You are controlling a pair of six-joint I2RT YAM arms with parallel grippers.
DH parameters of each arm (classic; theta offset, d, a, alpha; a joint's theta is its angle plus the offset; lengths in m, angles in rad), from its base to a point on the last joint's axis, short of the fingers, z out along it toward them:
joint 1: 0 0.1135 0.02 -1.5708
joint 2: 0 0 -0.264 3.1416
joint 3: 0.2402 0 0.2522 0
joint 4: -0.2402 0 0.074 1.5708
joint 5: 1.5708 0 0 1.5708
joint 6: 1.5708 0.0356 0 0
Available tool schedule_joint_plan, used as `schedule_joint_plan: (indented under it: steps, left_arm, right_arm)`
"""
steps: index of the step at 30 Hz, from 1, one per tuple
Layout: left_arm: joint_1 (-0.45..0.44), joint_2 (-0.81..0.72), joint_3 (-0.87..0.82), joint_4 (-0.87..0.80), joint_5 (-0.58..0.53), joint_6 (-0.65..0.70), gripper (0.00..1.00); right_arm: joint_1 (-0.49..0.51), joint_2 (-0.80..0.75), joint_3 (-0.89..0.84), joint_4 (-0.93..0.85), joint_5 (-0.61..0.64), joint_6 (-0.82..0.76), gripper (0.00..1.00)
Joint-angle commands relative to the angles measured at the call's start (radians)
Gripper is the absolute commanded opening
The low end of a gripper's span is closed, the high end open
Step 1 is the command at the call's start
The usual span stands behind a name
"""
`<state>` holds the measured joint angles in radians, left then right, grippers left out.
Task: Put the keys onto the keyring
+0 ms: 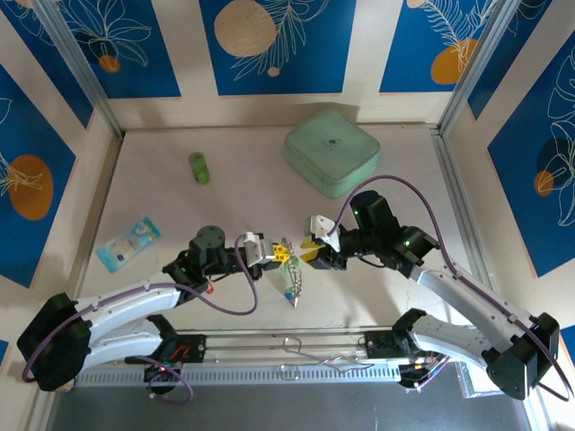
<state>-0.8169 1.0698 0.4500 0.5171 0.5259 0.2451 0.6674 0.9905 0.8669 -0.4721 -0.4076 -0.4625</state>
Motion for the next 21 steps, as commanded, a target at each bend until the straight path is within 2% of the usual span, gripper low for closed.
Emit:
schedule_joint_plan:
  steps: [1,8,11,14,17,18,19,21]
  left_arm:
    - [-0.014,-0.010,0.004,0.061,0.039,0.024,0.00]
    - [-0.017,-0.006,0.006,0.065,0.054,0.023,0.00]
    - [-0.017,-0.005,0.006,0.070,0.056,0.022,0.00]
    - [-0.018,-0.005,0.006,0.073,0.054,0.020,0.00]
    - [-0.018,-0.005,0.004,0.071,0.022,0.013,0.00]
    - [-0.018,-0.007,0.007,0.057,0.003,0.006,0.05]
    - [-0.018,-0.011,0.010,0.031,-0.008,0.007,0.20]
    - [-0.018,-0.024,0.017,-0.027,-0.030,0.011,0.38]
  right_arm:
    - [0.007,0.030,-0.008,0.069,-0.054,0.045,0.29]
    - [0.052,0.092,0.009,0.083,-0.021,0.025,0.24]
    - [0.058,0.105,0.012,0.087,-0.019,0.022,0.16]
    - [0.060,0.116,0.015,0.078,-0.019,0.014,0.02]
    - [0.060,0.119,0.024,0.058,-0.017,0.000,0.00]
    - [0.059,0.119,0.030,0.049,-0.013,-0.007,0.00]
    - [0.059,0.116,0.035,0.037,-0.004,-0.015,0.00]
    - [0.059,0.114,0.050,0.011,0.018,-0.035,0.00]
